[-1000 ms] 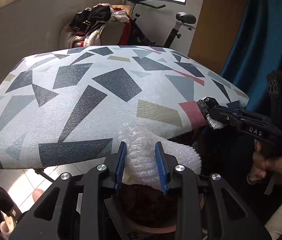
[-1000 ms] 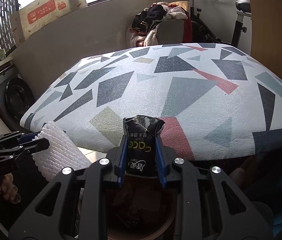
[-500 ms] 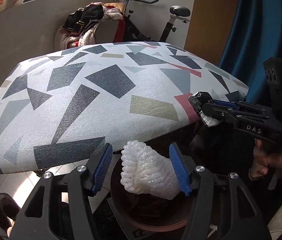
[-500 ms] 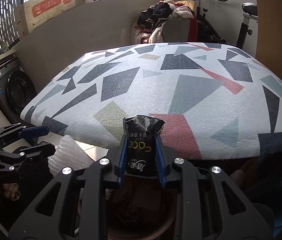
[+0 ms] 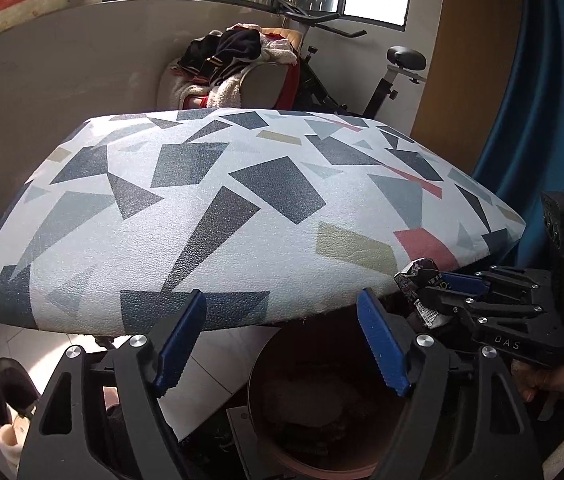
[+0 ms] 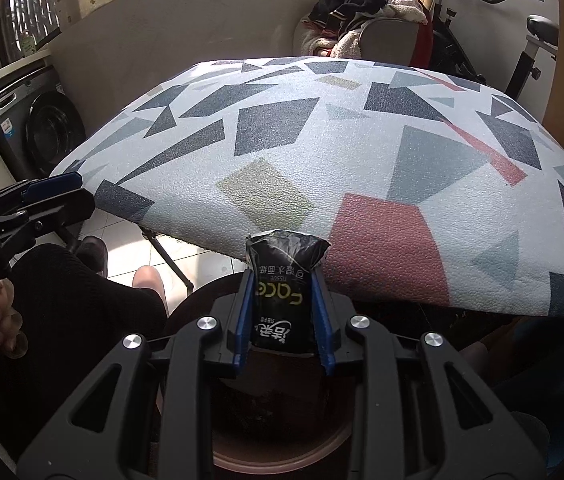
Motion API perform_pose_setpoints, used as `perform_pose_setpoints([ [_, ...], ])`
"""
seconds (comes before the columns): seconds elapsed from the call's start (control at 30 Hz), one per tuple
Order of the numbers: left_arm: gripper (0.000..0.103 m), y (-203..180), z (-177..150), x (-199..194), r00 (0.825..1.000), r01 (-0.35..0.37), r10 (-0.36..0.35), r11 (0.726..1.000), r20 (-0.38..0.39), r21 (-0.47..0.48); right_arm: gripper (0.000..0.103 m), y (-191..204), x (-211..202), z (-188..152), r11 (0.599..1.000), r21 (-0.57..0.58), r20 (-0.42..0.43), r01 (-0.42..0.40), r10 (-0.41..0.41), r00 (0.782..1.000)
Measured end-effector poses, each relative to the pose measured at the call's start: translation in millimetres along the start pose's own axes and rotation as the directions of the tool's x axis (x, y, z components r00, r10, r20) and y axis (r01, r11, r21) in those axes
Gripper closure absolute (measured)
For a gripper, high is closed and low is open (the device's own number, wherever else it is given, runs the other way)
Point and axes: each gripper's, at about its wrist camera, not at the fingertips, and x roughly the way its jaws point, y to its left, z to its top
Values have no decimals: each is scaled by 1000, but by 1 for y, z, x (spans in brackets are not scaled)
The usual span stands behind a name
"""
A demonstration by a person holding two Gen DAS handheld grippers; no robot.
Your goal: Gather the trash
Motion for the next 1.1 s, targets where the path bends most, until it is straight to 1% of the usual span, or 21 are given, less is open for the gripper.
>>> perform_pose_setpoints([
  [0.17, 27, 5, 0, 0, 1000, -4, 4, 1000, 0, -22, 71, 3, 2, -2, 1000, -11, -9, -2, 1, 1000],
  [0.37, 27, 5, 0, 0, 1000, -5, 5, 1000, 0, -25, 66, 5, 2, -1, 1000, -18, -12, -1, 0, 1000],
  [0.43, 26, 7, 0, 0, 1000, -7, 7, 1000, -2, -27, 50, 4, 3, -1, 1000, -19, -14, 13, -13, 1000],
  [0.47, 26, 8, 0, 0, 1000, -8, 8, 1000, -1, -29, 38, 4, 3, -1, 1000, -18, -14, 16, -16, 1000],
  [0.5, 26, 8, 0, 0, 1000, -9, 9, 1000, -1, -30, 32, 4, 3, -1, 1000, -18, -15, 16, -16, 1000],
  [0.53, 25, 8, 0, 0, 1000, -10, 10, 999, -1, -32, 27, 4, 4, -1, 1000, -19, -17, 20, -21, 1000],
  [0.57, 25, 9, 0, -1, 1000, -11, 11, 999, -1, -33, 16, 4, 4, -1, 999, -19, -19, 32, -32, 999],
  [0.6, 25, 9, 0, -1, 1000, -12, 12, 999, -1, -35, 12, 4, 5, -1, 999, -20, -20, 42, -43, 999],
  [0.63, 24, 10, -1, 0, 1000, -13, 13, 999, -1, -36, 12, 4, 5, -1, 999, -20, -23, 44, -44, 999],
  [0.7, 24, 9, 0, 0, 1000, -14, 14, 999, -2, -37, 7, 4, 6, -2, 998, -21, -29, 53, -53, 998],
  [0.93, 21, 8, 0, -2, 1000, -26, 26, 999, 8, -31, 6, -1, 7, -2, 998, -5, -32, 69, -70, 997],
  [1.0, 12, 7, 2, -2, 1000, -30, 30, 999, 10, -22, 6, -3, 6, 0, 997, 7, -35, 82, -82, 996],
  [1.1, 7, 5, 7, -9, 999, -33, 33, 999, 25, -11, 6, -10, 1, 8, 994, 38, -29, 104, -103, 994],
])
